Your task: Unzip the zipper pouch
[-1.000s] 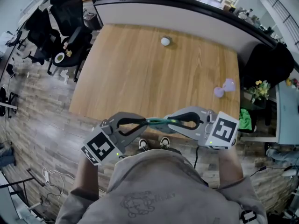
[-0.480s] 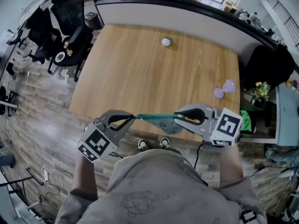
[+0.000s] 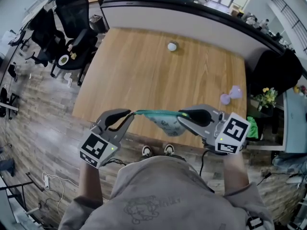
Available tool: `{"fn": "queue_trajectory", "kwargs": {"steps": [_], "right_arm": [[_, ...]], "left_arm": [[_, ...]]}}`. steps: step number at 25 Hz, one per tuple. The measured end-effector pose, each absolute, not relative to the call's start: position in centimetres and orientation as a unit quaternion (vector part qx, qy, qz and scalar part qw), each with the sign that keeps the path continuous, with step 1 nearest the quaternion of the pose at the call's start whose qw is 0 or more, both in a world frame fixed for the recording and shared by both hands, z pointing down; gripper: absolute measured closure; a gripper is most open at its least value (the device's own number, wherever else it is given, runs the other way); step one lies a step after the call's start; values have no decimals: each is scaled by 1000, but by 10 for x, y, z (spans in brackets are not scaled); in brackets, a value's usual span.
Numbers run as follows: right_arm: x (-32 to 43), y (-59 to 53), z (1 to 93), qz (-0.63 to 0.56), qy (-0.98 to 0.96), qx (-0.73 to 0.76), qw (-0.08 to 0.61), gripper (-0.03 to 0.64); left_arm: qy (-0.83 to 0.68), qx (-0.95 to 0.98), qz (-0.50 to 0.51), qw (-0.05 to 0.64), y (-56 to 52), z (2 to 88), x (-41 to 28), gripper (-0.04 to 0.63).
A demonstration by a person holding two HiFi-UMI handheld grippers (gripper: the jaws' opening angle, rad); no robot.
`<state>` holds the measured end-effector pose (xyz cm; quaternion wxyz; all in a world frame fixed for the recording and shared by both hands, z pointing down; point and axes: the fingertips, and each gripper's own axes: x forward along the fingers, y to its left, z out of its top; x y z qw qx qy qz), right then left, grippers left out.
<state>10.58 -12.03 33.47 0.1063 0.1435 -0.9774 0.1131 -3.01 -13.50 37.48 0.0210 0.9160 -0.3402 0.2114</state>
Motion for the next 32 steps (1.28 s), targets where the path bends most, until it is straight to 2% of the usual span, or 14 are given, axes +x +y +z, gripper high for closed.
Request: {"fn": "queue_trajectory", "kwargs": {"steps": [10, 20, 26, 32], "right_arm": [[112, -171, 252, 98, -952, 289, -19, 566], [149, -191, 191, 3, -893, 439, -103, 566], [153, -184, 195, -5, -881, 461, -109, 566], [142, -177, 237, 13, -889, 453, -60, 566]], "left_arm": [[-474, 877, 70, 10, -176, 284, -57, 563], [-540, 840, 27, -50, -184, 224, -83, 589], [-558, 826, 50, -66, -181, 234, -87, 595], [-569, 818, 71, -40, -172, 273, -92, 597]]}}
